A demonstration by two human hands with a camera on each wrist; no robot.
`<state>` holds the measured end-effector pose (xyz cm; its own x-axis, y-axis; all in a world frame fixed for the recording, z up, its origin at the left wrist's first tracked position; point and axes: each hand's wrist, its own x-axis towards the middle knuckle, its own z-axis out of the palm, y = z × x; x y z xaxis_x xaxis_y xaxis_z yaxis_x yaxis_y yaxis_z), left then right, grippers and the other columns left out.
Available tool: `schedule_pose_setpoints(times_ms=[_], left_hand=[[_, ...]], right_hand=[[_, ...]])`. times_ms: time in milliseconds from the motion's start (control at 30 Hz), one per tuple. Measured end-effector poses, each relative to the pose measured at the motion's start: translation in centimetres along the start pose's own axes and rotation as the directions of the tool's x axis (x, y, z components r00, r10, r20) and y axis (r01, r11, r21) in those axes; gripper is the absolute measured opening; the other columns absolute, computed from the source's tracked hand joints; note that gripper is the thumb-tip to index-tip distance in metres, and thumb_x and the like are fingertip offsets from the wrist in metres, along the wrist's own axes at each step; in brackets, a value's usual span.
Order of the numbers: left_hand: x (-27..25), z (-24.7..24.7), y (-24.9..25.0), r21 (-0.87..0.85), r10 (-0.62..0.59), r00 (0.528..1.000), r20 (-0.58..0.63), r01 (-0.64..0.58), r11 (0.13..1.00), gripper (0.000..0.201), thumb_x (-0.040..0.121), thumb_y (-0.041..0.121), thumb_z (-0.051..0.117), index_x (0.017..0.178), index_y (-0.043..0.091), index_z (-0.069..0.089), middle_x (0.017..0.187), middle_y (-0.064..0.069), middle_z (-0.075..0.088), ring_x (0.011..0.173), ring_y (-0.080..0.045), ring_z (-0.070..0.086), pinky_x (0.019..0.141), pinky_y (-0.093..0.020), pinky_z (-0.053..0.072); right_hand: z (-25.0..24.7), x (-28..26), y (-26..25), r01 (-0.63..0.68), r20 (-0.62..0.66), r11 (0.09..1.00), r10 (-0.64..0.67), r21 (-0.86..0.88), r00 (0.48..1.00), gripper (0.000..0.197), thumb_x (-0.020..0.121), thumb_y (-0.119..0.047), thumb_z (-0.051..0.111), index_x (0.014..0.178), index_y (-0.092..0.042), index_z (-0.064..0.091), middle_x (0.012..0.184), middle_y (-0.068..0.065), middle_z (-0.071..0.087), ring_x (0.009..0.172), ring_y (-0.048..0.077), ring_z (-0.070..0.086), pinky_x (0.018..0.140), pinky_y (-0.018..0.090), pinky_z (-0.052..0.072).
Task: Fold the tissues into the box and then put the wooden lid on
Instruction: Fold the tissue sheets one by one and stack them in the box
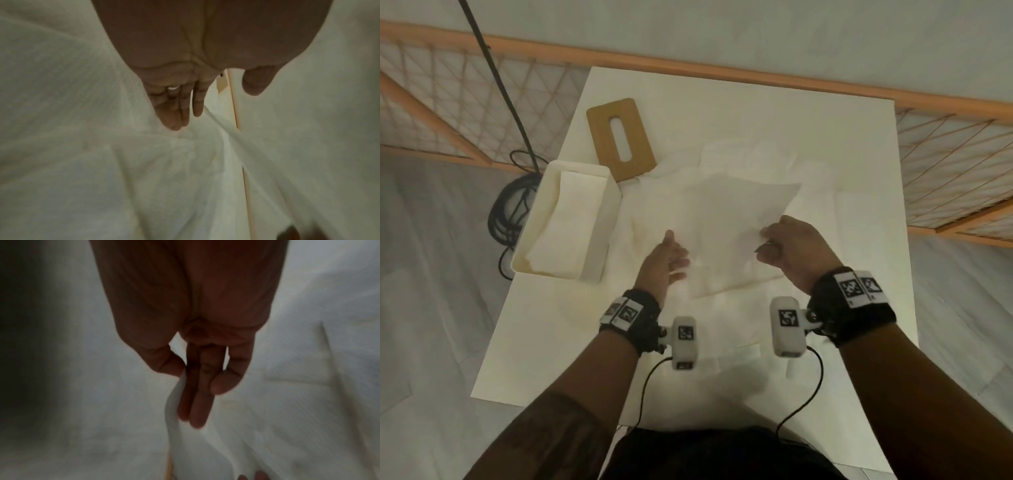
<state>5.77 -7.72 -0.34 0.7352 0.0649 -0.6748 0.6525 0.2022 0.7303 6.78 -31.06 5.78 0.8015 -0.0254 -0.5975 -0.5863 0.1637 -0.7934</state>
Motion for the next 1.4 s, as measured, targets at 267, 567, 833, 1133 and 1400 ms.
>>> schedule_pose_setpoints(times_ms=[267, 567, 833, 1133, 1400], left_hand=[[-2.0, 1.3, 3.2, -0.032, -0.005, 0.953, 0.302, 0.015, 0.999, 0.036, 0.092, 0.027, 0.068, 0.123, 0.009, 0.067, 0.118, -0.012, 0.073, 0.101, -0.028, 0.071, 0.087, -0.042, 0.059], [-3.6, 0.1, 2.2, 0.330, 0.268, 0.925, 0.269, -0.350, 0.877, 0.017, 0.095, 0.012, 0.069, 0.100, 0.025, 0.079, 0.091, -0.017, 0.077, 0.072, -0.031, 0.069, 0.068, -0.038, 0.055], [-5.3, -1.0, 1.1, 0.229, 0.181, 0.903, 0.390, -0.285, 0.931, 0.046, 0.094, -0.013, 0.054, 0.081, 0.021, 0.083, 0.111, -0.002, 0.076, 0.110, -0.025, 0.069, 0.090, -0.032, 0.056], [-4.3, -1.8, -1.6, 0.116, -0.031, 0.936, 0.350, -0.010, 0.993, 0.019, 0.096, 0.008, 0.061, 0.087, 0.004, 0.077, 0.106, -0.013, 0.073, 0.104, -0.033, 0.066, 0.092, -0.044, 0.057], [-6.1, -2.2, -5.9, 0.659, 0.133, 0.926, 0.353, -0.347, 0.667, 0.020, 0.085, 0.011, 0.077, 0.079, 0.030, 0.073, 0.090, 0.008, 0.072, 0.070, -0.012, 0.064, 0.070, -0.030, 0.052]], right_hand=[[-6.4, -3.2, 0.0, -0.012, 0.224, 0.991, 0.042, -0.133, 0.974, 0.030, 0.093, -0.004, 0.057, 0.120, -0.001, 0.070, 0.130, 0.028, 0.064, 0.121, 0.057, 0.054, 0.113, 0.057, 0.041], [-9.0, -4.1, 1.0, 0.012, 0.126, 0.980, 0.014, -0.200, 0.992, 0.028, 0.100, -0.008, 0.058, 0.124, -0.012, 0.072, 0.120, 0.013, 0.074, 0.114, 0.037, 0.069, 0.103, 0.053, 0.052], [-9.0, -4.2, 2.6, -0.019, 0.144, 0.991, 0.038, -0.134, 0.989, 0.039, 0.095, 0.013, 0.040, 0.097, -0.005, 0.074, 0.117, 0.013, 0.074, 0.095, 0.026, 0.071, 0.078, 0.034, 0.058], [-7.4, -4.7, 4.8, -0.158, 0.083, 0.987, 0.159, -0.012, 0.984, 0.027, 0.098, -0.012, 0.051, 0.110, -0.004, 0.073, 0.116, 0.018, 0.070, 0.099, 0.031, 0.064, 0.092, 0.043, 0.052], [-7.5, -4.7, 8.3, -0.036, -0.043, 0.739, 0.010, -0.673, 0.999, 0.031, 0.087, -0.003, 0.070, 0.076, -0.030, 0.080, 0.094, 0.012, 0.075, 0.075, 0.033, 0.063, 0.069, 0.038, 0.054]])
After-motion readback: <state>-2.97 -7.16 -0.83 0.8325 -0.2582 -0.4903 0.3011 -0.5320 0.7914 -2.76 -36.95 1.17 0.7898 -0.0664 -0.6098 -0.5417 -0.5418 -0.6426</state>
